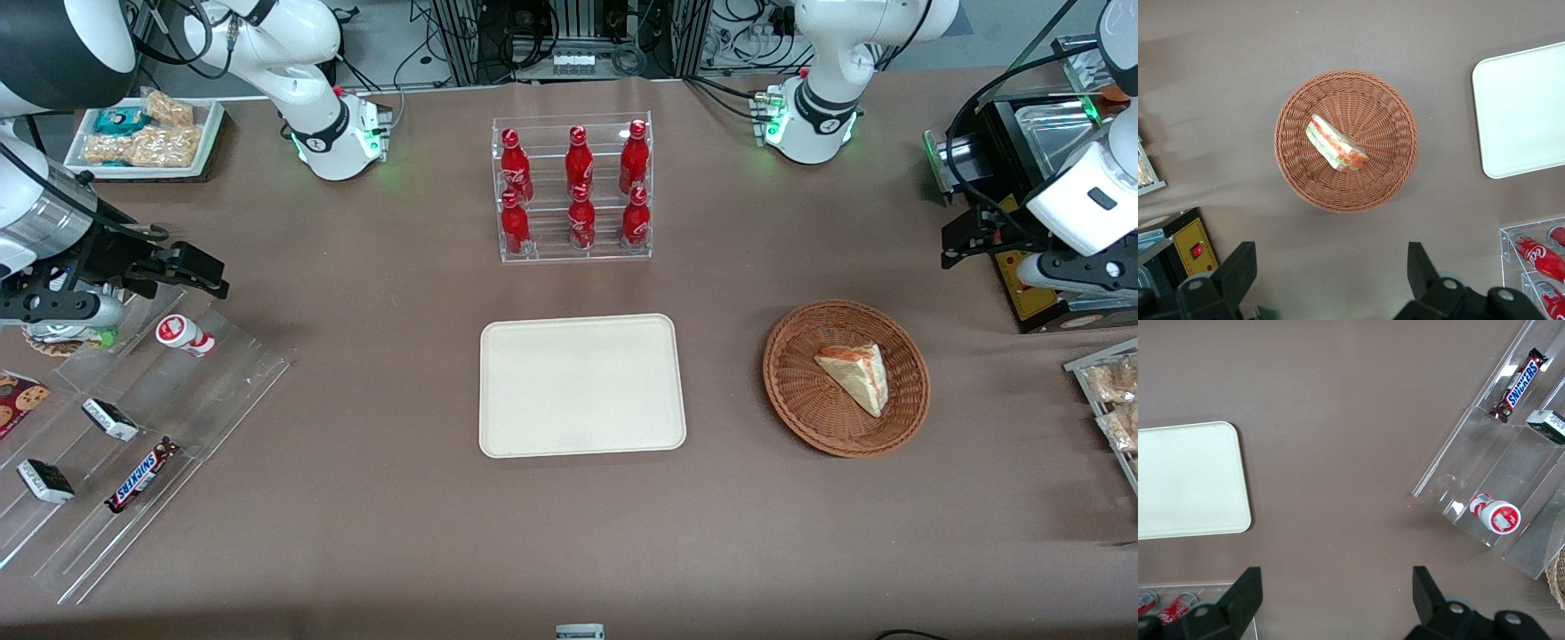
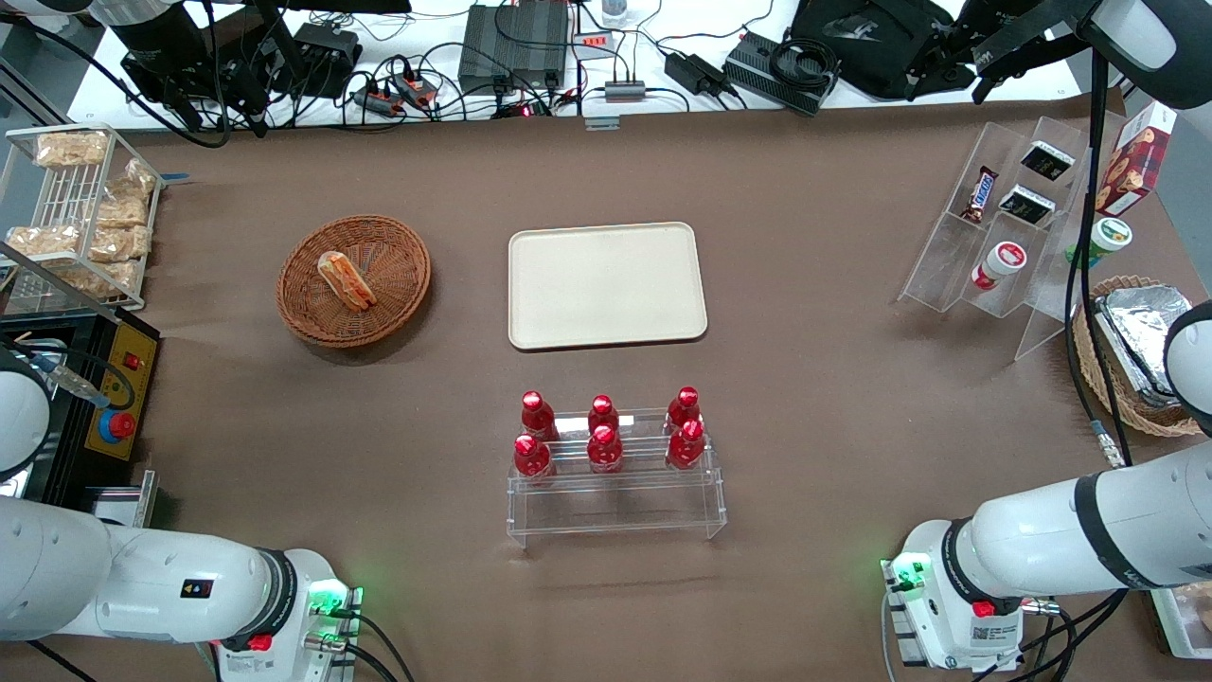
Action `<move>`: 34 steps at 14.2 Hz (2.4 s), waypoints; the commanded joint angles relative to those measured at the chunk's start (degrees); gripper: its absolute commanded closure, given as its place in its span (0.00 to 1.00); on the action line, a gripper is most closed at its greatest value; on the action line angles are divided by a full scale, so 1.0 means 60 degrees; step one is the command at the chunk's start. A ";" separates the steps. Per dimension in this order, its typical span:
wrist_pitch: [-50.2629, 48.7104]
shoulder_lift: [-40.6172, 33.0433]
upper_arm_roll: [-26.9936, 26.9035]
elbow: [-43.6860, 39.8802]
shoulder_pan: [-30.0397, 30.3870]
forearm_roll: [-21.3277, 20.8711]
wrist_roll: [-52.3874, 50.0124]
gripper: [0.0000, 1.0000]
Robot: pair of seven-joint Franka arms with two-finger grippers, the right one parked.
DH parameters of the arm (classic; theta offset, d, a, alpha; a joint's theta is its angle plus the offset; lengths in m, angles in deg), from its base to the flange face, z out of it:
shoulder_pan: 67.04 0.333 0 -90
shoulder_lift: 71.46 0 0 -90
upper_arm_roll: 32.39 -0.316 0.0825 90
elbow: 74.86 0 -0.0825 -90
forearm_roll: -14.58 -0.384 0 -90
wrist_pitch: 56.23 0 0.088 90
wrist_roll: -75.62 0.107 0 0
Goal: Place sandwich from basket to tray
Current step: 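Move the left gripper toward the wicker basket with the sandwich, then lower the left gripper onto the wrapped sandwich and close on it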
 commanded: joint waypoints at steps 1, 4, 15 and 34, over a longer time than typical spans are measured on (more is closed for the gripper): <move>-0.0261 0.0158 0.0026 -0.0286 0.0002 0.0115 -0.0187 0.00; -0.0275 0.0173 0.0026 -0.0257 0.0002 0.0130 -0.0348 0.00; 0.2749 0.0508 0.0012 0.2960 0.0031 0.0072 -0.1342 0.00; 0.9499 0.2474 0.0011 0.5912 -0.0042 -0.0075 -1.0647 0.93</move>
